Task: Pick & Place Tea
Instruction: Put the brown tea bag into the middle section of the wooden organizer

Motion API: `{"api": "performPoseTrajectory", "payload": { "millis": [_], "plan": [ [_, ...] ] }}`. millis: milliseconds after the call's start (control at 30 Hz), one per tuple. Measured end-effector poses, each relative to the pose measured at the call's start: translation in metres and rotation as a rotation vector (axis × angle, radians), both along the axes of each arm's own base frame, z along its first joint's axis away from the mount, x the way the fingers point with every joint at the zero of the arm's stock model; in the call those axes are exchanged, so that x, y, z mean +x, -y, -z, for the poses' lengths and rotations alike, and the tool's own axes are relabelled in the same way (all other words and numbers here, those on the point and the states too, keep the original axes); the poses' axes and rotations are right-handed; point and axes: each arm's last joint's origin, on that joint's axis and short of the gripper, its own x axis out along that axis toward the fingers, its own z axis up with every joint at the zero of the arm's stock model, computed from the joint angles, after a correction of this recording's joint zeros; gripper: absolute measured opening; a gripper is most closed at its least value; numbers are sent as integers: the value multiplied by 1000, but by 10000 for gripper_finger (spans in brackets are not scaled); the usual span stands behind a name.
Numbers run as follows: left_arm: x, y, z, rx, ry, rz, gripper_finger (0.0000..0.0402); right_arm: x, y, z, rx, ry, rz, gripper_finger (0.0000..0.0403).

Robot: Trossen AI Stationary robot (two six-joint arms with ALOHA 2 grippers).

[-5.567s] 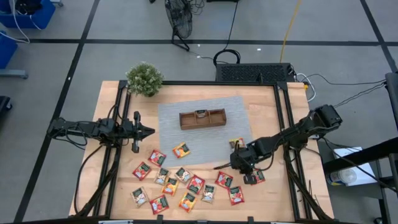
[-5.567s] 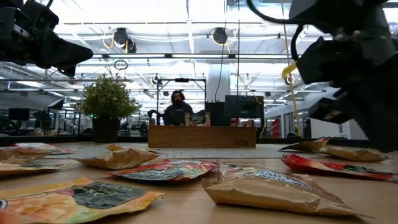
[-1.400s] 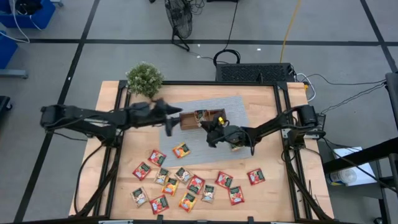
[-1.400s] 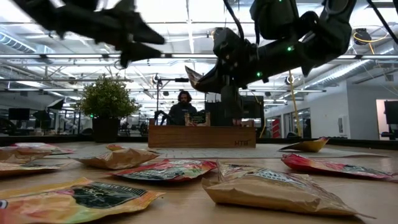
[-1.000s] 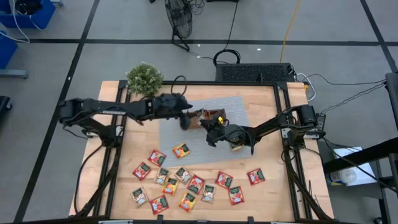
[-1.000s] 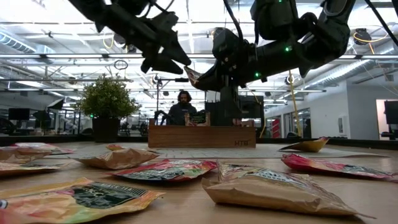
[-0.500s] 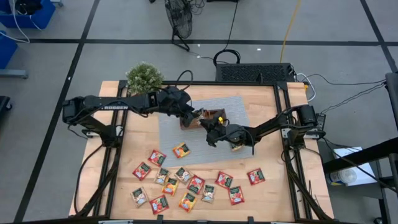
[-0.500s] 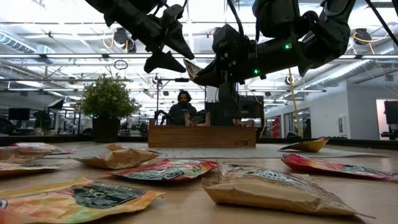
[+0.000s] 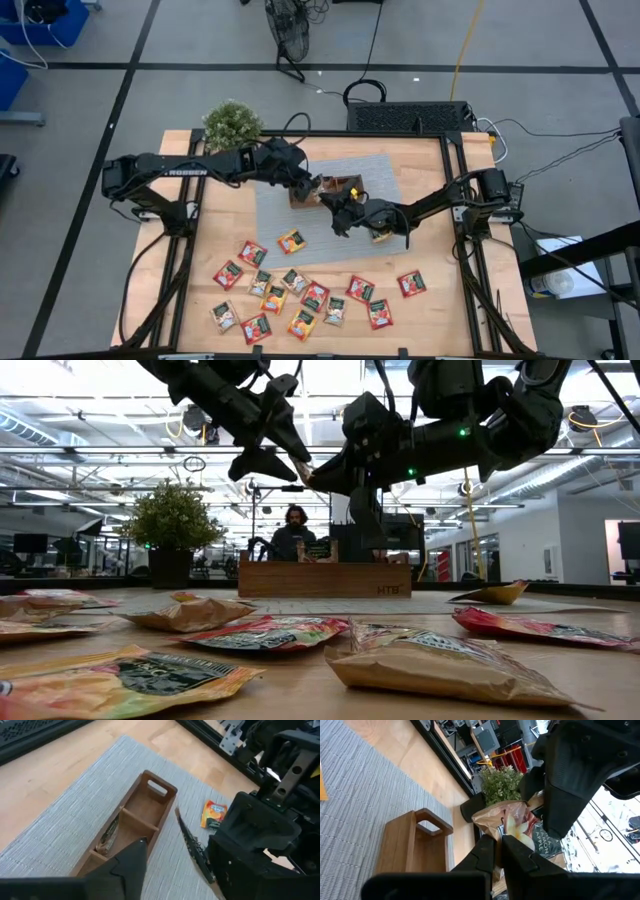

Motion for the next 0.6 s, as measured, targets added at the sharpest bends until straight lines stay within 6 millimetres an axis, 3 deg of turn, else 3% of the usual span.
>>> {"api": "performPoseTrajectory", "payload": {
  "millis": [100, 267, 400, 600],
  "plan": [
    [0, 0, 0, 3, -1, 8, 147, 0, 0, 1, 15, 2, 1, 10],
    [0, 1, 0, 78, -7, 117, 24, 0, 0, 2, 19, -12, 1, 12],
    [-2, 4, -3, 308, -44, 257, 6, 0, 0, 2, 97, 25, 6, 38],
    [-6, 9, -12, 662, -152, 257, 3, 0, 1, 2, 416, 188, 36, 81]
  ]
}}
